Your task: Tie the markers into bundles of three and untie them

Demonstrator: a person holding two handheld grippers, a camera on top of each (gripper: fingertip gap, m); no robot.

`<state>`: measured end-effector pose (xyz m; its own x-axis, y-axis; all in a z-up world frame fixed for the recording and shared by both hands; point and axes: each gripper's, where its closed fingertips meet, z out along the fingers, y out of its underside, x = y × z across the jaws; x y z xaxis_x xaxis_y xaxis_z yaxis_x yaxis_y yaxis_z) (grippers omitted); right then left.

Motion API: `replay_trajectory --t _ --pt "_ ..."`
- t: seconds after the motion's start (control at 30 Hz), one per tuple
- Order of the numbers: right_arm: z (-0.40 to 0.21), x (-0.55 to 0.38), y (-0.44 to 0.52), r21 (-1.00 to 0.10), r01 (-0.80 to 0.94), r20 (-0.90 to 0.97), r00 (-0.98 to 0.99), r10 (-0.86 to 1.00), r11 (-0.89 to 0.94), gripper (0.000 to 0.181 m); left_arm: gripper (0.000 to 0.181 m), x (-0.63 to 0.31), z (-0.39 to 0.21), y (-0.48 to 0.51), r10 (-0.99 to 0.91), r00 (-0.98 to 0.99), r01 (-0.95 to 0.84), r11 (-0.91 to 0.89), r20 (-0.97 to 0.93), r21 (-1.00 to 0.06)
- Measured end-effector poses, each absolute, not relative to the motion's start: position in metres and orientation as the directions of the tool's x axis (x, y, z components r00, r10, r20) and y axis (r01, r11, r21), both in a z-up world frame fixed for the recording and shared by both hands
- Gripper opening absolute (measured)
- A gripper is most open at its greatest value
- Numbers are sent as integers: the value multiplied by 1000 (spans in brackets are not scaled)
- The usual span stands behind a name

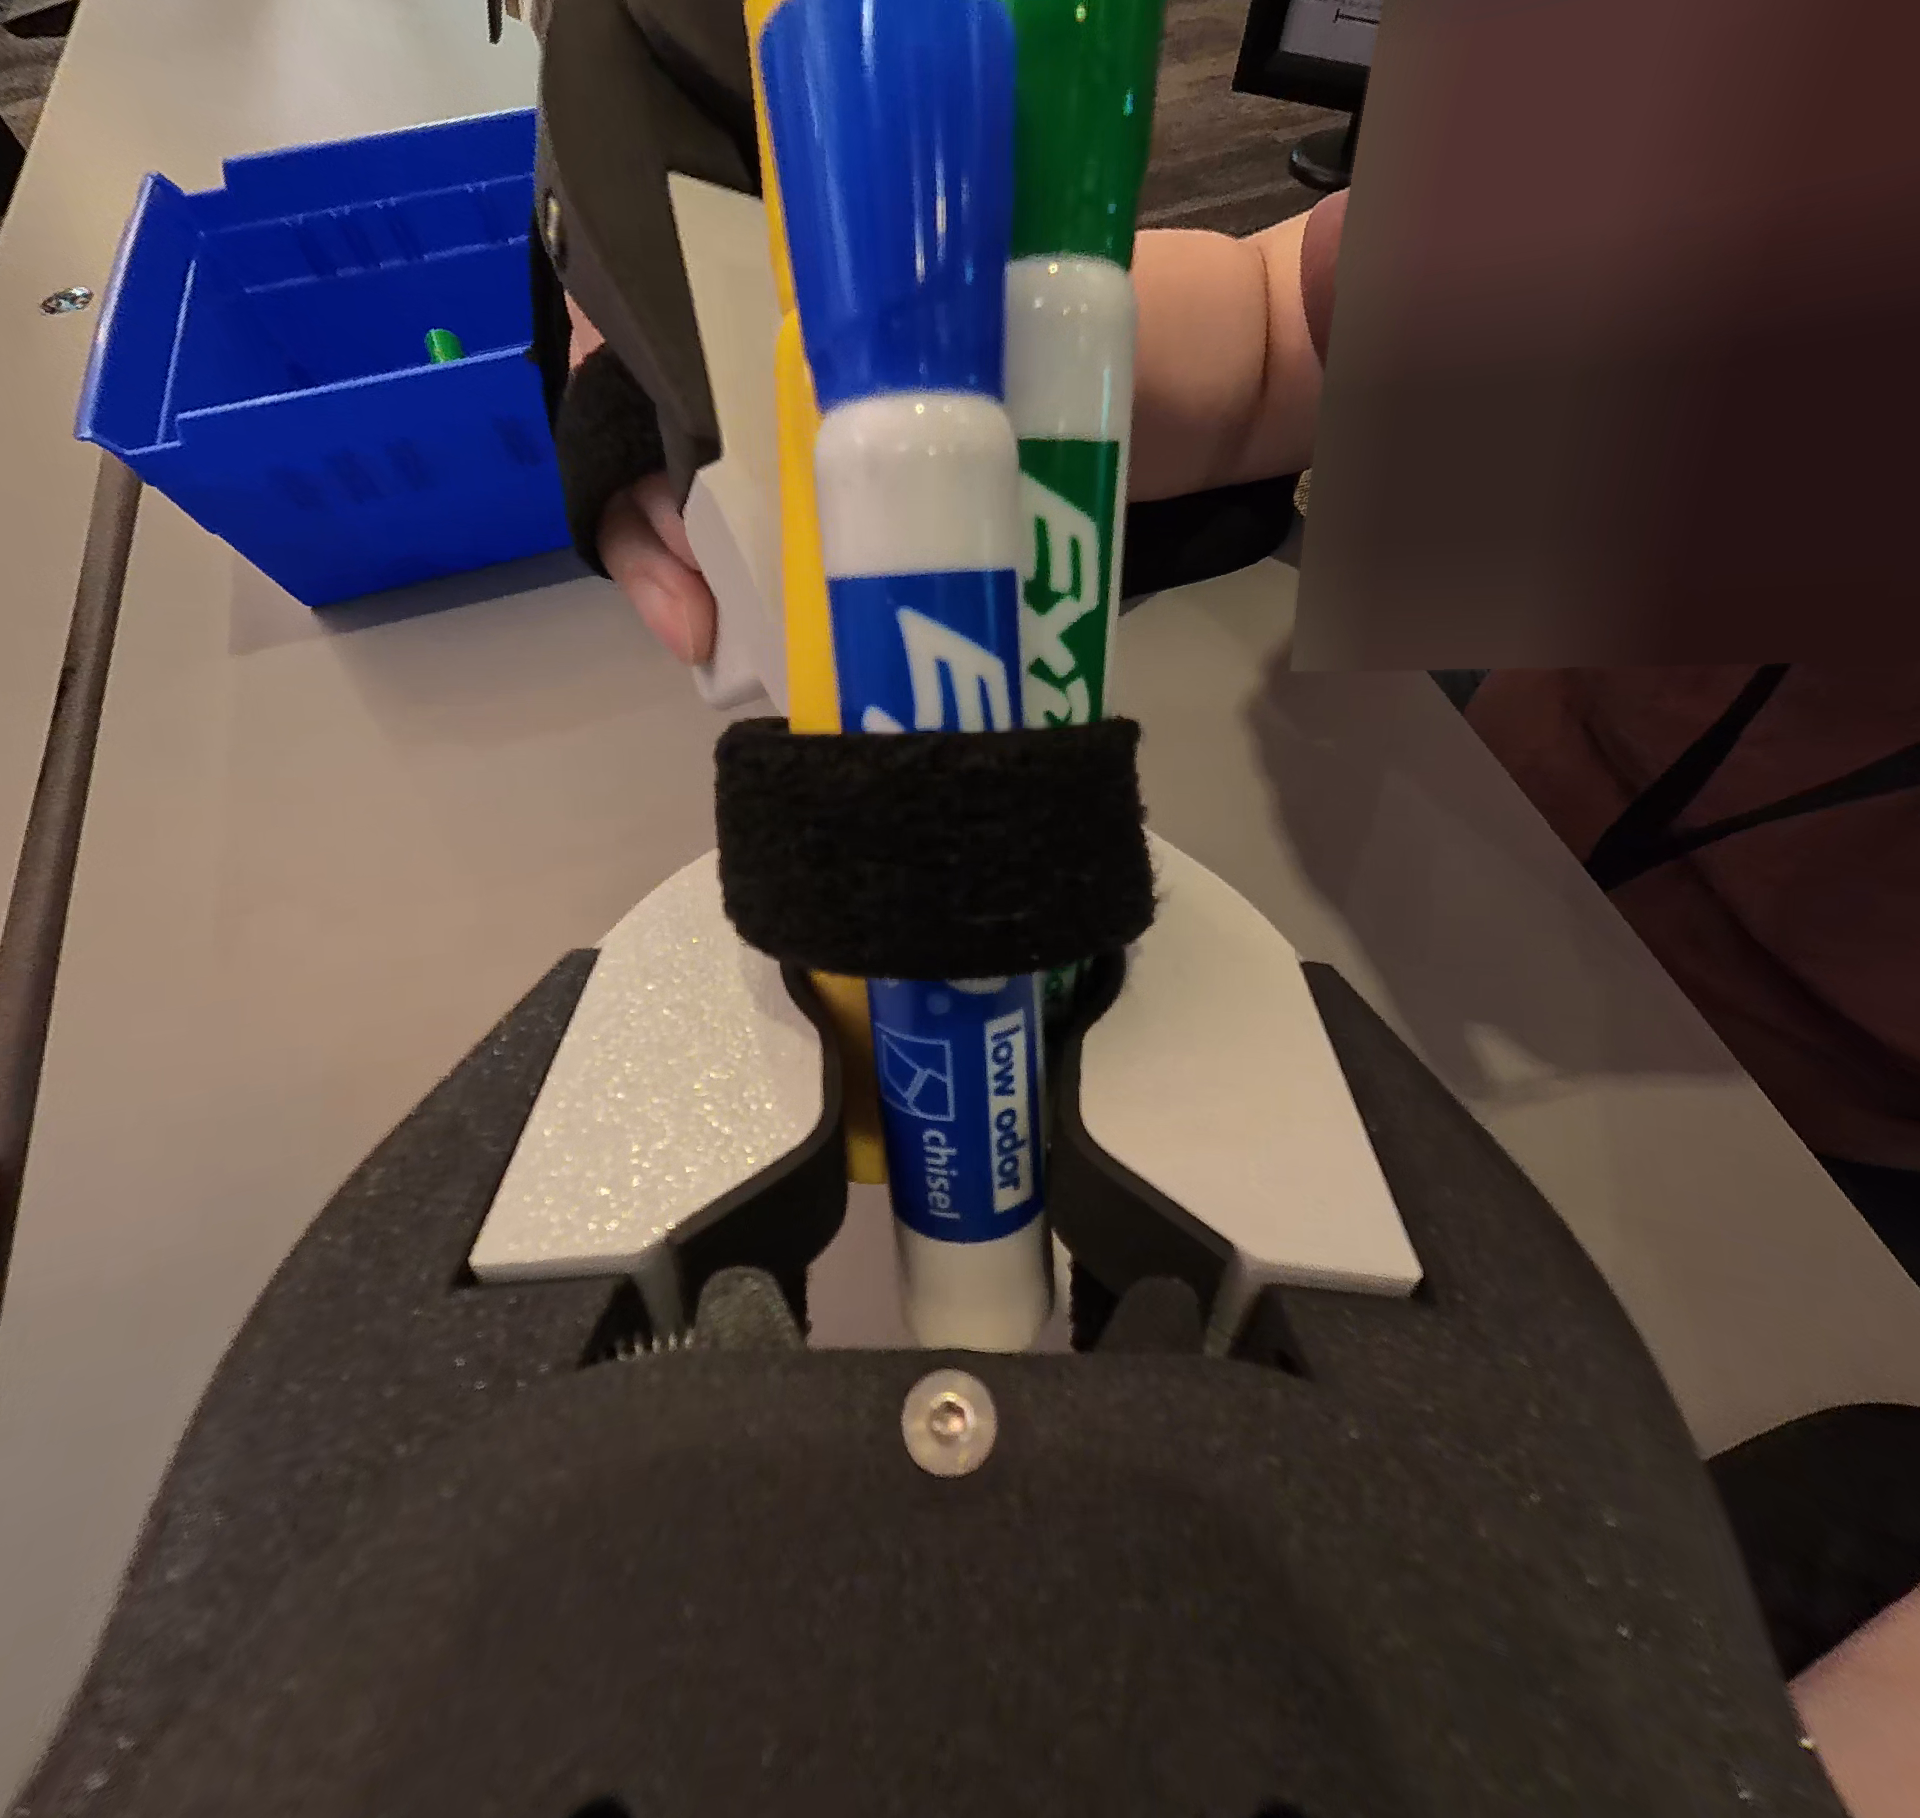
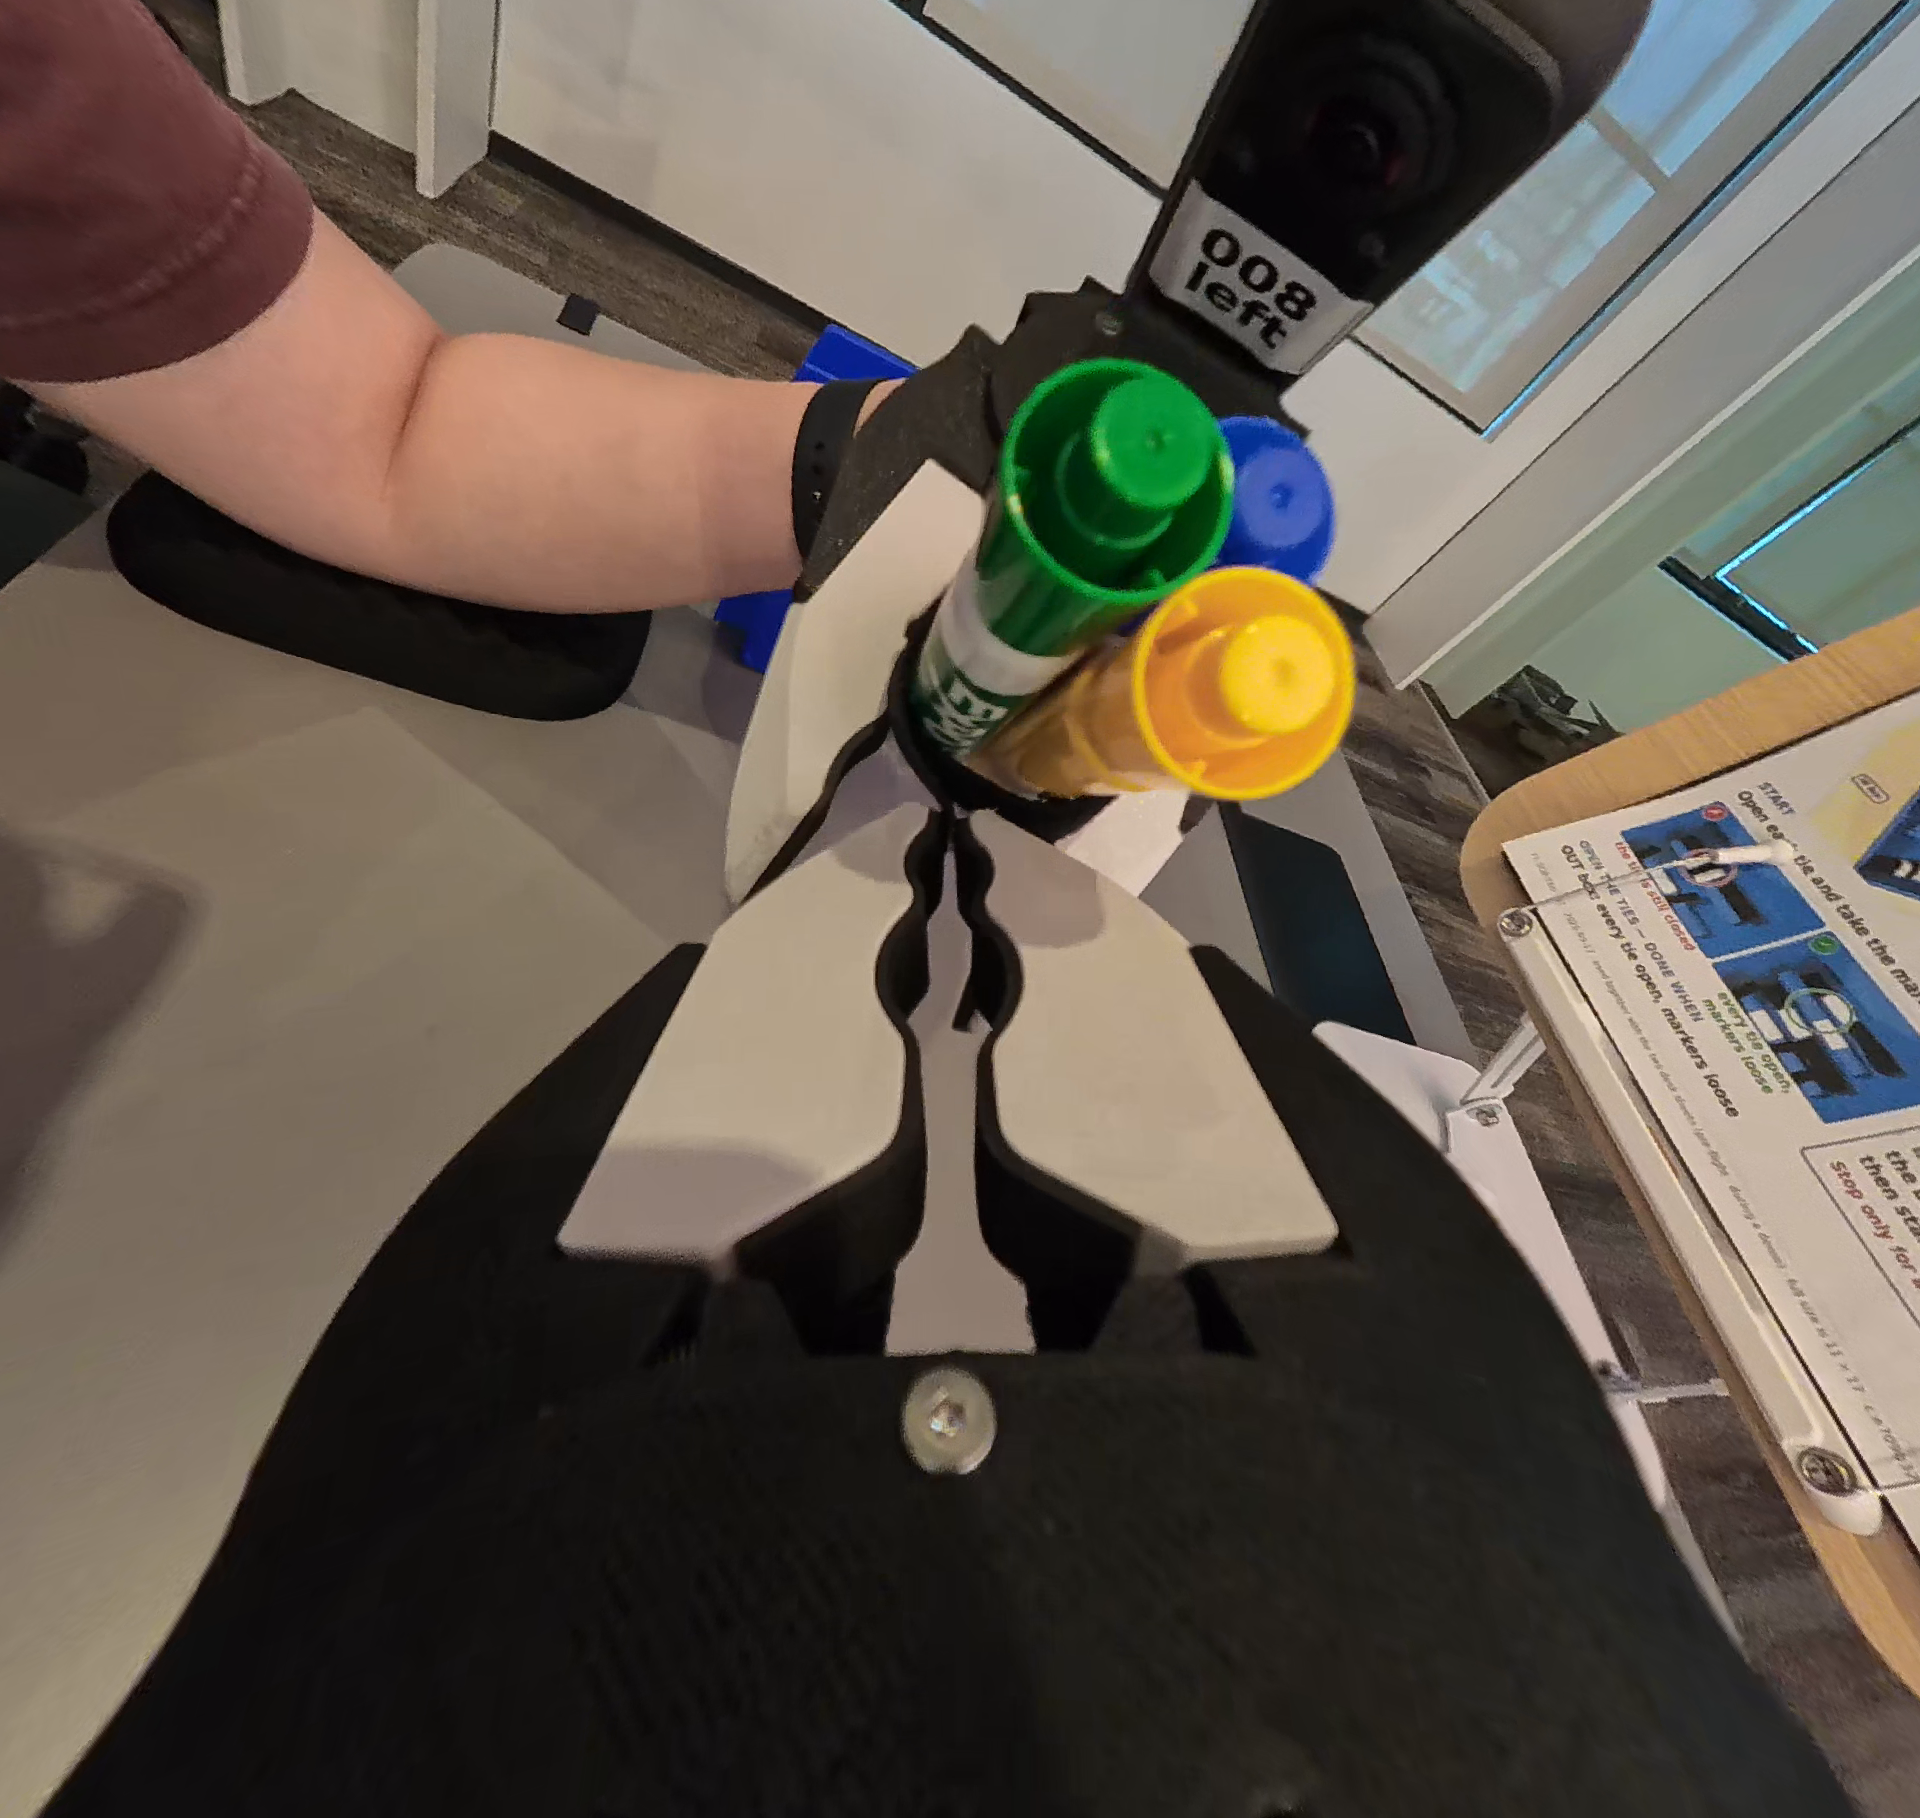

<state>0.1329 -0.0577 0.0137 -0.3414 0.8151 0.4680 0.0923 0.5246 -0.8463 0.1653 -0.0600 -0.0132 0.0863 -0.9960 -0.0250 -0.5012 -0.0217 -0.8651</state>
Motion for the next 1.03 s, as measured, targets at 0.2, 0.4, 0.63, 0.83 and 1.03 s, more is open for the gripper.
replay_trajectory --t 0.2,0.4,0.63,0.83,1.03 --pt "14 130 -57 -902 137 343 -351 871 410 3 43 165 -13 -61 -996 84 -505 -17 -29 -863" --pt "17 132 -58 -925 138 283 -368 886 354 5 42 164 -8 -61 -996 86 -487 -13 -33 -873" --pt "18 139 -64 -911 119 318 -408 856 396 14 44 164 -3 -65 -997 71 -465 -13 -22 -885" --pt "23 148 -66 -887 50 394 -435 810 458 14 43 164 2 -70 -999 45 -436 -22 3 -900" --pt "56 166 -72 -556 -242 830 -112 547 795 23 44 166 6 -68 -998 56 -410 -57 37 -910"
